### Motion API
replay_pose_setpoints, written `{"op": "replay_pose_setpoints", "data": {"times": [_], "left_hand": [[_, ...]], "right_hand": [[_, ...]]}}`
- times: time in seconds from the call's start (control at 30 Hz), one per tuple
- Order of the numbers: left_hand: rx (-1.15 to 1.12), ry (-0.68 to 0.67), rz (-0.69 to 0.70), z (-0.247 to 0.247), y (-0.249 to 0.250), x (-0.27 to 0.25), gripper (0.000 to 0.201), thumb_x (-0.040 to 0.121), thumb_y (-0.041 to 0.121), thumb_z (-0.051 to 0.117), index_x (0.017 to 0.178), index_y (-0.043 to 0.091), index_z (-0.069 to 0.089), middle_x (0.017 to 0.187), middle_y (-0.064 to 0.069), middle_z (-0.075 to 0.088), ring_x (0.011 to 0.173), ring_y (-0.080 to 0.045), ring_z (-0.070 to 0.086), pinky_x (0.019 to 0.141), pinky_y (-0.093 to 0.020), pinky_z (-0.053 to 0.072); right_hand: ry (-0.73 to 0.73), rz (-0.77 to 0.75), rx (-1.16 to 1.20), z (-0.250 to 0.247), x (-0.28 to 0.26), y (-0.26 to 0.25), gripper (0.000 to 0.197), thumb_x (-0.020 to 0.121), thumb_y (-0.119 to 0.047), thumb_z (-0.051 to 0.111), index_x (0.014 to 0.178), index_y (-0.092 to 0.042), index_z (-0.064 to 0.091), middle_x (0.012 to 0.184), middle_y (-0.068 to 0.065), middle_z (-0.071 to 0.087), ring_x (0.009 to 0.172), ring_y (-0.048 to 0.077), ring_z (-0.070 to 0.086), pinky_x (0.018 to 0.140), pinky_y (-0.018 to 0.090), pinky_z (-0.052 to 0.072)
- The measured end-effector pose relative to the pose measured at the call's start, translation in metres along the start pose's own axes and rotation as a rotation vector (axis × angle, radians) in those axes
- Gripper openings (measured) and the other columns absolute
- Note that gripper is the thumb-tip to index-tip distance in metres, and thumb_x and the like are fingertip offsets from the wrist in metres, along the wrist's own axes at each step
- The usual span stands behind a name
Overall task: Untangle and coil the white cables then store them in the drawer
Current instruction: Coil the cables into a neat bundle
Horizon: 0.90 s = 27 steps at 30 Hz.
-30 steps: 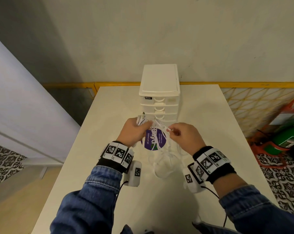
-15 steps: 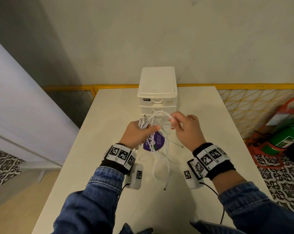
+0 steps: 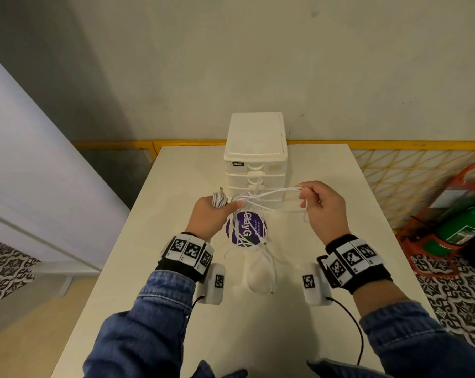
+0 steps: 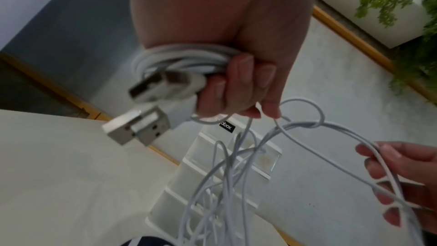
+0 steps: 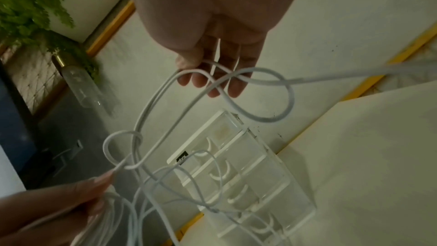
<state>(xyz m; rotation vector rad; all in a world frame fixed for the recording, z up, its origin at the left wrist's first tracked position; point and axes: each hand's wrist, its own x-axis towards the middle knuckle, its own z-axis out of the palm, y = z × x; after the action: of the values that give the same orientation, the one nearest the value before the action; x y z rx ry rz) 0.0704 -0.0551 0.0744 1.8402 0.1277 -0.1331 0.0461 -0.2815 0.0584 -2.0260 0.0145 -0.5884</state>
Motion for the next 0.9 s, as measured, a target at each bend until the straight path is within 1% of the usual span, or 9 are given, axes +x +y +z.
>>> {"op": "replay_pose_setpoints", "data": {"times": [0.17,0.33,0.47,0.53,0.6,0.67,0.77,0.83,0.9], "left_hand": [[0.011,0.009,-0.055,-0.007,-0.004,-0.001,0.043,0.079,0.024,0.074,0.055,0.015,0.04,0.041,0.003,0.037,0.034,-0.01,0.031,0.037,-0.019,0.029],[-0.01,-0.052,-0.095,-0.004,-0.003,-0.003,0.035,0.08,0.02,0.073,0.058,0.012,0.047,0.039,0.003,0.035,0.034,-0.011,0.028,0.036,-0.018,0.024],[-0.055,-0.131,-0.131,-0.003,-0.003,-0.005,0.029,0.082,0.018,0.07,0.061,0.009,0.052,0.036,0.005,0.033,0.032,-0.01,0.025,0.036,-0.018,0.021],[-0.032,-0.176,-0.129,0.001,-0.004,-0.009,0.033,0.082,0.017,0.069,0.058,0.012,0.047,0.037,0.005,0.032,0.032,-0.011,0.025,0.037,-0.019,0.02],[0.001,-0.207,-0.117,0.005,-0.004,-0.011,0.037,0.082,0.017,0.069,0.055,0.013,0.043,0.038,0.004,0.032,0.033,-0.012,0.025,0.037,-0.02,0.02],[0.005,-0.229,-0.116,0.008,-0.004,-0.012,0.035,0.082,0.015,0.068,0.058,0.011,0.043,0.038,0.003,0.03,0.032,-0.012,0.024,0.036,-0.019,0.02],[-0.015,-0.265,-0.124,0.007,-0.003,-0.013,0.03,0.083,0.015,0.066,0.062,0.008,0.045,0.039,0.002,0.029,0.033,-0.013,0.022,0.038,-0.019,0.017],[-0.009,-0.279,-0.129,0.006,-0.003,-0.014,0.027,0.083,0.016,0.066,0.065,0.008,0.048,0.04,0.002,0.03,0.034,-0.013,0.022,0.039,-0.02,0.016],[0.009,-0.274,-0.139,0.004,-0.004,-0.015,0.028,0.082,0.016,0.067,0.062,0.007,0.05,0.04,0.001,0.031,0.035,-0.014,0.023,0.04,-0.022,0.017]], "right_hand": [[0.123,0.196,-0.009,-0.019,0.008,0.017,0.024,0.093,-0.008,0.041,0.087,-0.014,0.063,0.073,-0.01,0.058,0.055,0.024,0.058,0.057,0.031,0.047],[0.055,0.289,-0.111,-0.019,0.003,0.032,0.026,0.094,-0.013,0.039,0.086,-0.022,0.062,0.076,-0.012,0.058,0.065,0.027,0.06,0.071,0.039,0.052],[-0.096,0.345,-0.203,-0.015,0.001,0.035,0.028,0.093,-0.01,0.04,0.107,-0.018,0.062,0.107,0.005,0.064,0.101,0.028,0.059,0.086,0.03,0.043],[-0.105,0.223,-0.268,-0.012,0.0,0.027,0.039,0.09,-0.005,0.04,0.126,-0.014,0.053,0.128,0.011,0.054,0.118,0.028,0.05,0.098,0.034,0.039],[-0.119,-0.043,-0.299,-0.009,-0.001,0.014,0.05,0.084,-0.009,0.041,0.134,-0.014,0.047,0.138,0.011,0.047,0.128,0.026,0.042,0.108,0.039,0.033],[-0.291,-0.213,-0.343,-0.002,0.001,0.003,0.05,0.085,-0.024,0.04,0.135,-0.021,0.045,0.142,0.003,0.044,0.133,0.02,0.036,0.113,0.041,0.024],[-0.56,-0.164,-0.348,0.009,-0.002,-0.003,0.036,0.089,-0.039,0.05,0.12,-0.025,0.061,0.122,-0.001,0.063,0.118,0.017,0.053,0.105,0.041,0.036],[-0.563,-0.091,-0.277,0.012,-0.006,-0.006,0.023,0.087,-0.031,0.061,0.104,-0.02,0.07,0.096,0.002,0.068,0.092,0.018,0.061,0.087,0.034,0.046],[-0.562,-0.046,-0.251,0.014,-0.009,-0.007,0.015,0.084,-0.026,0.065,0.092,-0.016,0.073,0.084,0.001,0.065,0.079,0.016,0.058,0.077,0.027,0.044]]}}
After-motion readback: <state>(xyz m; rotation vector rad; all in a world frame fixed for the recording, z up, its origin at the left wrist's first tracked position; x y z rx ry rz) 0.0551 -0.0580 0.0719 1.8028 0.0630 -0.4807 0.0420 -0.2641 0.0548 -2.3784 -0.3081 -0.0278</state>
